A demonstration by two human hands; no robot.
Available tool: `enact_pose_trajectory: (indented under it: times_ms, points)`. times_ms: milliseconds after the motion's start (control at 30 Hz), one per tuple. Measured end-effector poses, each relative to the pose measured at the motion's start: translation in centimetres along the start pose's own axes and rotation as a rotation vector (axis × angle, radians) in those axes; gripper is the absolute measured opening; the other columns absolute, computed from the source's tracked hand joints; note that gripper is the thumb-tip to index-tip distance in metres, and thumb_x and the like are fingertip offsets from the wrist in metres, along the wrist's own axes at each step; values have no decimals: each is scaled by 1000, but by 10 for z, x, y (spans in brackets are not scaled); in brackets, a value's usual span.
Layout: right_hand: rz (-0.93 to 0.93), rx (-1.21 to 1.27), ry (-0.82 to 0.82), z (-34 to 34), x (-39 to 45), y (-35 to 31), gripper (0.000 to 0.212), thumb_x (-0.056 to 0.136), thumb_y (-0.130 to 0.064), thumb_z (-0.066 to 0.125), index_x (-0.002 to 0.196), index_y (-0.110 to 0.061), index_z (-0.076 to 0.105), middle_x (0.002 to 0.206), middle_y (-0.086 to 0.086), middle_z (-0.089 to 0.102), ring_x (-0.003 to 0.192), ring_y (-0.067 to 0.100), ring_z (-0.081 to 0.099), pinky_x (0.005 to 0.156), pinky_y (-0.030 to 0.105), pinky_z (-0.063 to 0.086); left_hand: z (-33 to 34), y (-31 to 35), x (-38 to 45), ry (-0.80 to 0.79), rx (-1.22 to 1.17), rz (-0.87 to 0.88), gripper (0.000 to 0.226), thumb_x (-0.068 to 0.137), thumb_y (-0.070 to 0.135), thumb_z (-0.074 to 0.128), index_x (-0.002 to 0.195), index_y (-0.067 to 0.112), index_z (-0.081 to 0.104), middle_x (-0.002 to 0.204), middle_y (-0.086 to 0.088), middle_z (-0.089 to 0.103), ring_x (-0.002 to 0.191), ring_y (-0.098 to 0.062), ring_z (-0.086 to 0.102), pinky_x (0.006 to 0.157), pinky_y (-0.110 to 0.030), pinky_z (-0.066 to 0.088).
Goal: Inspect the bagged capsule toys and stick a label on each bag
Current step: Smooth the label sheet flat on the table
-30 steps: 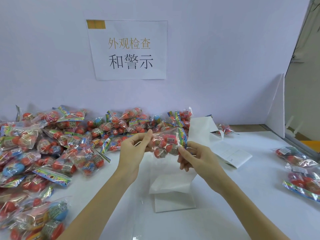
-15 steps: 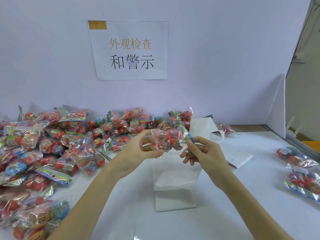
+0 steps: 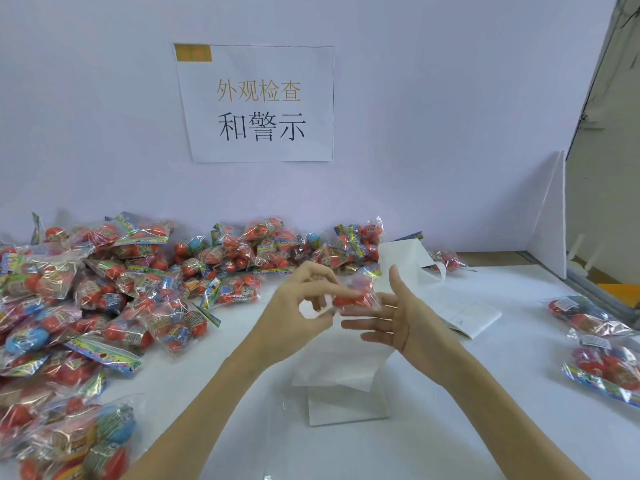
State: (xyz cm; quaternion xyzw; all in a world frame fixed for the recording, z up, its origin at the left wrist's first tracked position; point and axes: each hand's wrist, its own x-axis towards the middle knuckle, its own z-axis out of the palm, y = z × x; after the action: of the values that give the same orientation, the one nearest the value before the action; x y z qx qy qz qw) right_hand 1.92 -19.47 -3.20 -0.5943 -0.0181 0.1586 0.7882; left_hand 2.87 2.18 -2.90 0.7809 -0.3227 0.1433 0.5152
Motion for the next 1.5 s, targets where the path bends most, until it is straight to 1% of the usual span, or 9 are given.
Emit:
enact_pose_trajectory:
  times_ms: [133,267,400,533,767,900,1167,1333,1500]
  points:
    - [-120,-133,54,3,-4,2,44,97,-42,66,119,-4,70,113,19,77,102,33,76,74,27,60,0,3,-3,-170,11,-38,40,89,-4,70,109,28,81,120,10,63,116,-19,60,100,-28,46]
    - [-106,-171,9,4,-7,2,22,107,-19,55,121,-11,70,106,14,77,93,27,74,69,26,52,5,7,0,195,-9,-106,24,94,12,77,114,23,74,115,8,60,96,-15,62,89,-29,52]
    - [-151,-315,-64,10,-9,5,18,105,-23,61,112,-15,75,95,6,73,82,20,59,63,24,42,3,8,5,295,-93,-386,64,78,55,77,134,34,57,126,18,56,109,2,60,89,-15,51]
    - [-201,-371,-21,12,-8,7,32,89,-45,74,104,-18,81,84,5,71,72,15,57,60,22,44,-2,-2,5,191,-285,-511,12,95,29,75,96,19,82,94,0,78,80,-10,69,74,-20,53]
    - [-205,-240,78,9,-5,6,42,91,-48,61,78,-14,83,81,10,74,73,16,65,61,23,45,-5,-3,7,391,-542,-580,12,95,17,74,92,9,83,88,-8,77,73,-12,68,63,-17,54]
    - [-218,-201,90,11,-3,6,49,91,-46,62,93,0,81,91,23,74,72,18,65,60,24,46,-1,-2,7,449,-566,-575,11,95,16,74,96,9,83,94,-13,78,78,-14,70,69,-19,57]
    - [-176,-331,-80,13,-7,9,42,98,-56,62,113,-19,75,105,9,80,87,22,75,68,24,53,6,-10,4,576,-372,-448,8,91,27,79,95,23,84,86,1,79,80,-14,73,80,-27,59]
    - [-210,-318,-102,12,-6,10,19,93,-42,72,102,-27,79,98,13,79,76,18,69,68,23,54,4,-12,4,576,-330,-385,7,93,25,77,91,26,84,71,4,73,64,-10,68,66,-19,56]
    - [-208,-304,-145,9,-4,12,32,93,-39,72,110,-13,76,98,16,79,69,18,63,67,23,53,1,-10,6,572,-326,-405,9,92,27,78,84,29,82,65,-3,63,39,-16,48,37,-23,37]
